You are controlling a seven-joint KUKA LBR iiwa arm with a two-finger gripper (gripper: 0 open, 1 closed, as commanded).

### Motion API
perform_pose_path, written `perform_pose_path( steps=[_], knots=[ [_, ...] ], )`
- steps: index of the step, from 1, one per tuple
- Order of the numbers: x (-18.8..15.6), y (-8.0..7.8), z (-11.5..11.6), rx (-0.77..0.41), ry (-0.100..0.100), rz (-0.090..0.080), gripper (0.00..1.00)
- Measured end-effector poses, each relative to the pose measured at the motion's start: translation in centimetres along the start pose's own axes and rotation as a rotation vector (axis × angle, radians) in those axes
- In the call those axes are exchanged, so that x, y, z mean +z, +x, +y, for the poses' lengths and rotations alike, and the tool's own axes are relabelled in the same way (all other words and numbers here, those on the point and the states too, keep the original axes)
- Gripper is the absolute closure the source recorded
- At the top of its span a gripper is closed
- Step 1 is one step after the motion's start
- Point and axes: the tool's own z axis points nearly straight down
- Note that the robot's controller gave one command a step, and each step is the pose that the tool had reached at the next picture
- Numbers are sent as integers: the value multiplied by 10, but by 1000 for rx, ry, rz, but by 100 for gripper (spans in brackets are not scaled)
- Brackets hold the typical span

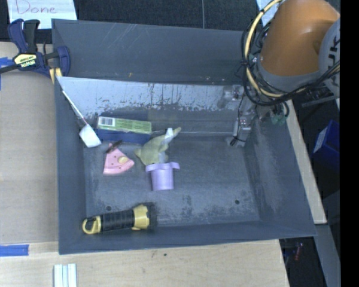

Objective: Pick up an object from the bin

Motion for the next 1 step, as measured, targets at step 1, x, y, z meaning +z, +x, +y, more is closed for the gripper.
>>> perform_pose_path(
  steps=[1],
  knots=[
    [-5, -1, 0, -1, 1, -9, 0]
  ],
)
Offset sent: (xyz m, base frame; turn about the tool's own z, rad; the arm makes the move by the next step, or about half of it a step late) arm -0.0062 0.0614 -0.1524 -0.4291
